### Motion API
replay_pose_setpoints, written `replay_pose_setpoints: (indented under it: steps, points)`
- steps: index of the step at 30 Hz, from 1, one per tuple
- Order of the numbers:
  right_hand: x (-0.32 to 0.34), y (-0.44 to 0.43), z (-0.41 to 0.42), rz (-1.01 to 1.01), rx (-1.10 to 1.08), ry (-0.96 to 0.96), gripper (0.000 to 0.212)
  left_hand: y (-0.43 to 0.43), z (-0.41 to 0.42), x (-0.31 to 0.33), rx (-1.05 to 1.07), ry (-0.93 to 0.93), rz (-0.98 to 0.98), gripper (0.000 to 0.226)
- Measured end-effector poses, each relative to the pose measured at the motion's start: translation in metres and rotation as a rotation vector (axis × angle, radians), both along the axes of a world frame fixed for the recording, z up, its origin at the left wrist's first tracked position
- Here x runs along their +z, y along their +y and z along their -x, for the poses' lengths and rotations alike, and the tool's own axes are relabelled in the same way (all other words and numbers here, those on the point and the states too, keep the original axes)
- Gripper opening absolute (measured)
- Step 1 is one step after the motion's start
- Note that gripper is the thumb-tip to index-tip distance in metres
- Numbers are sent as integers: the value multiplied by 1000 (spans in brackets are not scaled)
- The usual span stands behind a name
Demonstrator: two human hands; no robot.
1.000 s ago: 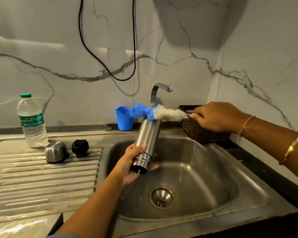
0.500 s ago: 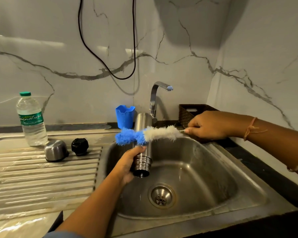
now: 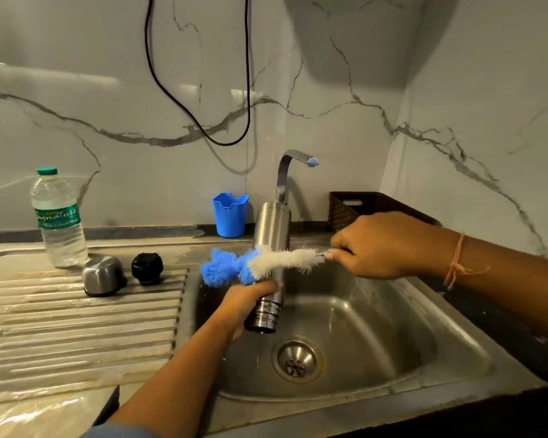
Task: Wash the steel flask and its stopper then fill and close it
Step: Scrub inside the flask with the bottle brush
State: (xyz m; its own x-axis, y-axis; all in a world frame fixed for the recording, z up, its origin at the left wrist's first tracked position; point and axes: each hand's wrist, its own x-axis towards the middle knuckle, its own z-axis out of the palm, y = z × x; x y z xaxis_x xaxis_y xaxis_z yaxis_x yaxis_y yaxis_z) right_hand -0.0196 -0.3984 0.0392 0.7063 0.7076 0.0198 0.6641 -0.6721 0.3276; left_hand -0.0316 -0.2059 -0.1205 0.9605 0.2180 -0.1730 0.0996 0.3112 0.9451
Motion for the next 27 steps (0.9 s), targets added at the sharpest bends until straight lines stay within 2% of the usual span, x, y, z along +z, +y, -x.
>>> replay_pose_setpoints:
  steps: [4,7,10,15,18,22,27]
  points:
    - [13,-5,-20,-75,-46,-229,38,-1,-4,-4,141,-148,-206,69]
    - [21,-13,-36,-199,-156,-257,33,-1,-4,-7,171,-214,-372,74]
    - [21,-21,-47,-323,-241,-140,39,-1,-5,-10,198,-246,-478,83]
    - [15,-34,-51,-487,-283,270,47,12,-9,-15,249,-217,-584,95]
    - [16,-40,-48,-548,-330,425,47,14,-10,-16,225,-198,-662,90]
    - [10,-39,-47,-559,-324,365,48,11,-8,-16,205,-238,-745,79]
    - [2,-56,-52,-588,-389,424,47,18,-7,-16,350,-289,-713,79]
